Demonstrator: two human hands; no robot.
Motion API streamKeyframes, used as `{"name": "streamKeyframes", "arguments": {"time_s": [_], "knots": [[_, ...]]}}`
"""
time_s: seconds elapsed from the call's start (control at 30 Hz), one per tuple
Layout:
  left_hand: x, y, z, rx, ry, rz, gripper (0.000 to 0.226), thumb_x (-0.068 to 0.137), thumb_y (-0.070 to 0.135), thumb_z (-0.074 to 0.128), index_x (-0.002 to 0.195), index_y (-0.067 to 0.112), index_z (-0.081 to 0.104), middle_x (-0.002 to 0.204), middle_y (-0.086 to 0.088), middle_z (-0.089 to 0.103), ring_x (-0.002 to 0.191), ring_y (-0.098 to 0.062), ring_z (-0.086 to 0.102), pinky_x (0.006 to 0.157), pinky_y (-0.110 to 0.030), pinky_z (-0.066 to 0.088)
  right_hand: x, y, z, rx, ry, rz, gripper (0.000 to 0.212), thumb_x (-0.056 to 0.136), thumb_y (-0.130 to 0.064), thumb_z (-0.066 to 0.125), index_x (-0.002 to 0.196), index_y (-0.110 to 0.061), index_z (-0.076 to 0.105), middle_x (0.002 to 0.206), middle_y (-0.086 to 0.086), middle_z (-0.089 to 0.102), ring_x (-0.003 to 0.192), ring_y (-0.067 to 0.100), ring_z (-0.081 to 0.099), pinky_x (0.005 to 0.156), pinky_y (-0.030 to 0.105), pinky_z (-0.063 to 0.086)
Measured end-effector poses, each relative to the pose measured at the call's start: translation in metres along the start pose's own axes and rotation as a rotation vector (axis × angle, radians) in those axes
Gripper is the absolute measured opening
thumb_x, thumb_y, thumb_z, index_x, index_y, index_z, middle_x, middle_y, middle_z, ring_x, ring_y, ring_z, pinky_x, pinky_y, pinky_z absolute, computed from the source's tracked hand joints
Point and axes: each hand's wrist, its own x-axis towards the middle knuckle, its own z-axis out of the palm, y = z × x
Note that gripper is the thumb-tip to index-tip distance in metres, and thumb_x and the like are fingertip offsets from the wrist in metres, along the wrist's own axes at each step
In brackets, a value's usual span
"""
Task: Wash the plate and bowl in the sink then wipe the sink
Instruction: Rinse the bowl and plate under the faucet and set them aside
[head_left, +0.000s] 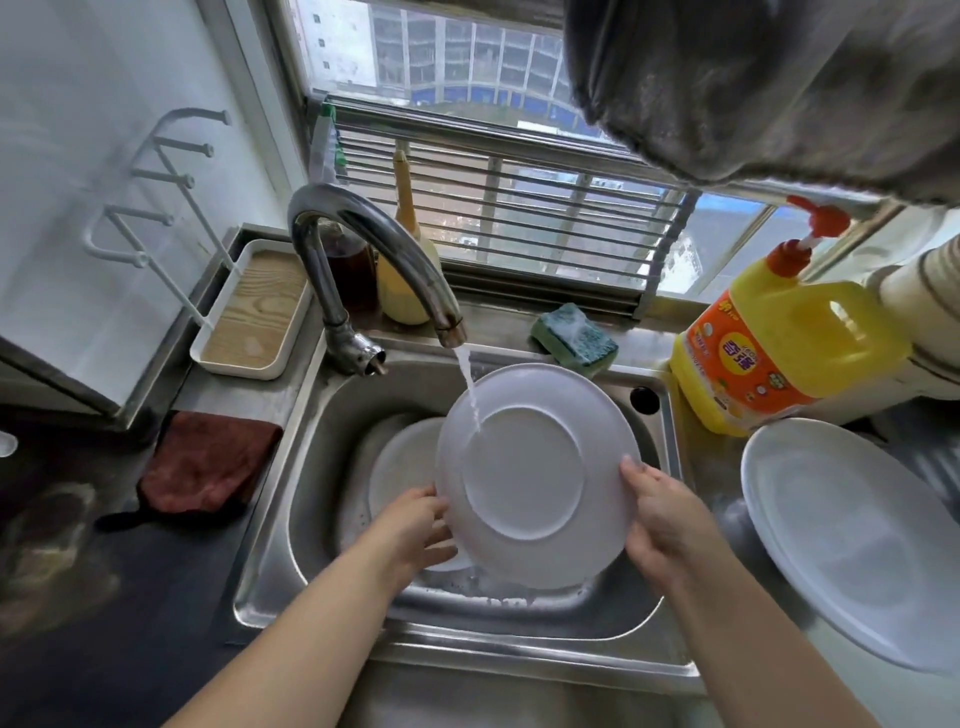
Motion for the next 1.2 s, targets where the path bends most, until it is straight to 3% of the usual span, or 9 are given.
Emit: {"name": "streamKeyframes", "arguments": {"time_s": [0.13,0.27,0.43,0.57,0.63,0.77,0.87,1.07,1.2], "knots": [[0.0,0.0,0.014,0.153,0.017,-0.025,0.046,0.099,0.022,0.048,0.143,0.017,0.036,0.139,-0.006,0.047,0.118,-0.032,0.052,0.09,-0.044,0.046,-0.01,0.002,-0.01,-0.335,0.007,-0.133,0.021,0.097,-0.029,0.05,0.097,-0.013,0.063,0.091,0.009,0.069,0.087,0.028,0.065,0.076,0.042,0.055],[-0.007,0.015,0.007,0.298,0.106,0.054,0.032,0.1,0.024,0.044,0.125,0.006,0.05,0.102,-0.012,0.06,0.081,-0.026,0.061,0.07,-0.035,0.051,-0.026,-0.002,-0.013,-0.687,-0.045,-0.41,0.018,0.097,-0.028,0.049,0.091,-0.019,0.063,0.083,-0.001,0.065,0.078,0.015,0.06,0.056,0.016,0.043],[-0.025,0.046,0.0,0.199,-0.015,-0.052,0.057,0.099,0.052,0.032,0.099,0.001,0.056,0.083,-0.02,0.065,0.062,-0.026,0.061,0.052,-0.029,0.049,-0.041,0.011,-0.015,-1.002,-0.213,-0.884,0.014,0.094,-0.02,0.056,0.084,-0.018,0.066,0.079,-0.017,0.048,0.071,0.003,0.05,0.064,0.008,0.036],[-0.029,0.039,-0.003,0.239,-0.042,-0.03,0.027,0.095,0.016,0.055,0.104,-0.01,0.06,0.08,-0.018,0.067,0.069,-0.023,0.065,0.051,-0.025,0.055,-0.045,0.027,-0.032,-1.287,-0.292,-1.313,0.009,0.081,-0.025,0.066,0.087,-0.019,0.07,0.086,-0.007,0.058,0.084,0.007,0.044,0.075,0.021,0.042],[-0.03,0.029,-0.003,0.159,-0.063,-0.018,0.014,0.093,-0.003,0.052,0.098,-0.011,0.061,0.082,-0.018,0.07,0.077,-0.025,0.067,0.055,-0.024,0.057,-0.048,0.031,-0.044,-1.38,-0.298,-1.383,0.027,0.067,-0.021,0.082,0.09,-0.022,0.069,0.093,-0.006,0.059,0.091,0.008,0.044,0.081,0.025,0.046],[-0.035,0.01,0.001,0.265,-0.04,0.087,0.008,0.091,-0.006,0.053,0.096,-0.007,0.06,0.094,-0.019,0.071,0.082,-0.025,0.069,0.062,-0.025,0.058,-0.049,0.043,-0.069,-1.347,-0.185,-1.262,0.048,0.063,-0.011,0.077,0.102,-0.034,0.062,0.122,-0.005,0.052,0.119,0.017,0.04,0.101,0.034,0.04],[-0.035,0.002,0.002,0.265,0.05,0.254,0.012,0.09,-0.008,0.053,0.102,-0.003,0.054,0.096,-0.019,0.068,0.081,-0.026,0.068,0.061,-0.027,0.056,-0.047,0.044,-0.08,-1.154,-0.021,-0.925,0.06,0.07,-0.014,0.058,0.125,-0.038,0.05,0.138,-0.013,0.035,0.131,0.009,0.029,0.111,0.031,0.027],[-0.028,0.008,0.001,0.477,0.152,0.573,0.005,0.09,-0.006,0.053,0.092,-0.002,0.051,0.092,-0.031,0.058,0.085,-0.039,0.058,0.077,-0.042,0.057,-0.03,0.026,-0.064,-0.88,-0.047,-0.363,0.061,0.094,-0.024,0.054,0.147,-0.026,0.025,0.13,-0.005,0.049,0.097,0.002,0.055,0.086,0.02,0.043],[-0.03,0.013,-0.001,0.791,0.274,0.828,0.029,0.088,-0.002,0.055,0.07,0.016,0.042,0.062,-0.006,0.047,0.057,-0.017,0.039,0.055,-0.023,0.036,-0.005,0.027,-0.045,-0.879,-0.041,-0.206,0.068,0.096,-0.026,0.052,0.15,-0.028,0.012,0.142,-0.001,0.044,0.121,0.019,0.051,0.103,0.038,0.04]]}}
